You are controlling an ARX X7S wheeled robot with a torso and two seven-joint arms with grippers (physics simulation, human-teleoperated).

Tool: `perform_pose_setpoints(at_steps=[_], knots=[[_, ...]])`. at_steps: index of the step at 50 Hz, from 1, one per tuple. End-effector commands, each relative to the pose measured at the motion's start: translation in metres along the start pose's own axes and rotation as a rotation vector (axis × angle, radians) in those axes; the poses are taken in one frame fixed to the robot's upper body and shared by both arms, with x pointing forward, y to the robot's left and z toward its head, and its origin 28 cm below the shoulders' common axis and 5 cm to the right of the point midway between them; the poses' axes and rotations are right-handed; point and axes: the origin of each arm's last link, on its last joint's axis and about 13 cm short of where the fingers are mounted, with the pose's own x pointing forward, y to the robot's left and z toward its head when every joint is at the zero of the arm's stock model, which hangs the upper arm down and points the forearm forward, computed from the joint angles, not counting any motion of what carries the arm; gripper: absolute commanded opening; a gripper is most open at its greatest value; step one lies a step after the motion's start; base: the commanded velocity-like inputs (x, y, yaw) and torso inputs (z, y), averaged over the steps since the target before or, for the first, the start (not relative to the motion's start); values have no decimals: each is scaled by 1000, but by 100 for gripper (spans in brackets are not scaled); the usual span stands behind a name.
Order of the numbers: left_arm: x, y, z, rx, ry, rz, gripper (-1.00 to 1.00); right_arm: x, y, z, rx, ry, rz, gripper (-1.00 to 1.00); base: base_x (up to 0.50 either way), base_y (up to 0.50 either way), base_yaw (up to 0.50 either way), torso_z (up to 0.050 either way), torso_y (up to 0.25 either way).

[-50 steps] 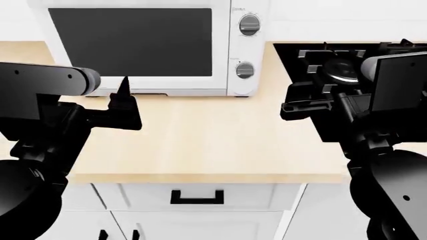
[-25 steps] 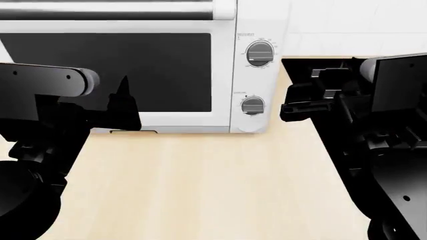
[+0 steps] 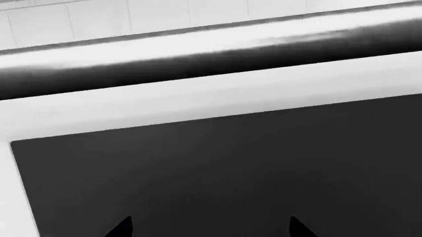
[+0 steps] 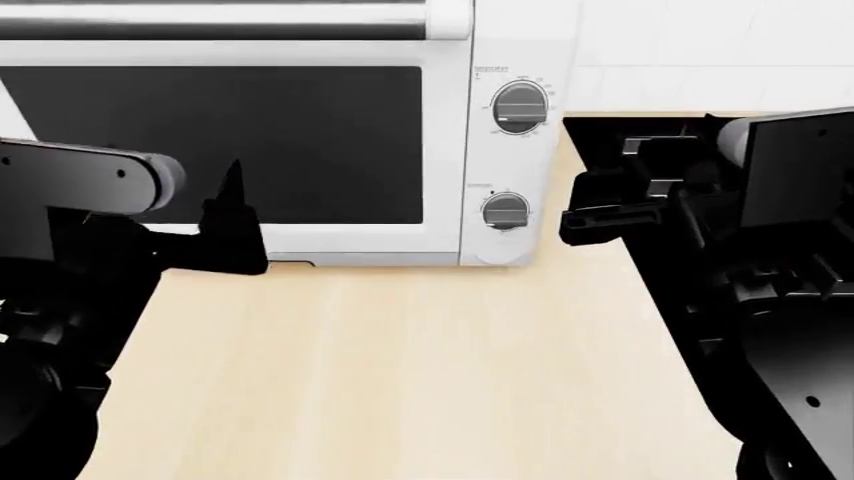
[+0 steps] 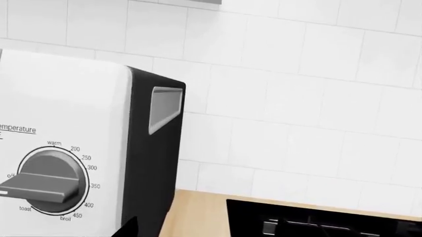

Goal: Turn on the toaster oven by setting the timer.

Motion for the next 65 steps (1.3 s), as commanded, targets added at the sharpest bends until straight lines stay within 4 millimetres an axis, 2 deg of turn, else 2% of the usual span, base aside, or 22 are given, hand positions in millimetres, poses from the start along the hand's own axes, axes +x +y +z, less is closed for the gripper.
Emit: perform_pose_setpoints(at_steps=[1,5,11,20,24,35,44,52,65], knots=[[-31,13,1,92,3,-6,100,-1,1,1,-12,3,1,100,0,0,0,0,0],[-39,22,9,50,-32,144,100,-1,0,1,-16,3,-4,100,0,0,0,0,0],[-53,27,9,0,-20,323,100,-1,0,2,-18,4,-8,100,0,0,0,0,0],[-60,38,4,-16,43,447,100,-2,1,1,-46,9,4,100,0,0,0,0,0],[-62,38,3,-24,43,449,100,-4,2,3,-150,-13,22,100,0,0,0,0,0],[-63,37,1,-32,47,428,100,-25,12,15,-455,-138,236,100,0,0,0,0,0],[-63,37,1,-34,46,418,100,-34,15,11,-610,-140,358,100,0,0,0,0,0],[-61,35,-1,-57,55,411,100,-25,12,12,-793,-47,325,100,0,0,0,0,0],[-60,33,-3,-72,66,397,100,-12,18,11,-880,69,381,100,0,0,0,0,0]])
